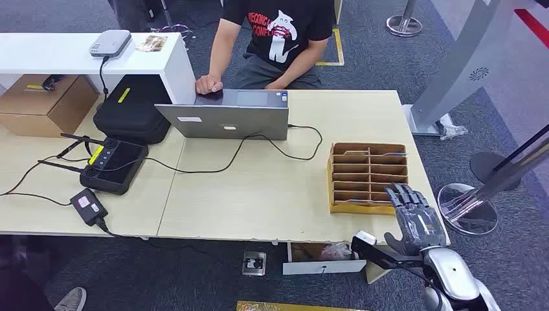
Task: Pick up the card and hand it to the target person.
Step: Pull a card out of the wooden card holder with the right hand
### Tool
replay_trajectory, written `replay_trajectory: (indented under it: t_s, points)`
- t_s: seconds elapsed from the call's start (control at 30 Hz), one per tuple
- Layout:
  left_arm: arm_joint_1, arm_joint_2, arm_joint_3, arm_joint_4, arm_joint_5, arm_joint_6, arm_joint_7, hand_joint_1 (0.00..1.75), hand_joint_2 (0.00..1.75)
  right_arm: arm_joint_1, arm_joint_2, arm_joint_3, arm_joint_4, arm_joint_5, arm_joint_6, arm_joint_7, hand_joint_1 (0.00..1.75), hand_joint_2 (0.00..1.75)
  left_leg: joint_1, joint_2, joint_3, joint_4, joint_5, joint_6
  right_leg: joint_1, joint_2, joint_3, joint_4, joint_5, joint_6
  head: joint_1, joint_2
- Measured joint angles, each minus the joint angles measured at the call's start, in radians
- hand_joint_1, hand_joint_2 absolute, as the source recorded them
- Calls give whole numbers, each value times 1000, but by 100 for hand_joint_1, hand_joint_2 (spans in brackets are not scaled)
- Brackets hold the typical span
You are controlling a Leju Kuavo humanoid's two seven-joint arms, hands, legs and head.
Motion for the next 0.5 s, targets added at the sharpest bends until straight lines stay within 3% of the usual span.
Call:
replay_trajectory:
  t_s: [0.5]
  points:
    - [-3, 4, 0, 0, -16, 0, 0, 0, 175, 44, 3, -30, -31, 23, -15, -5, 27, 175, 0, 0, 0, 0, 0, 0, 0, 0, 0, 0, 0, 0, 0, 0]
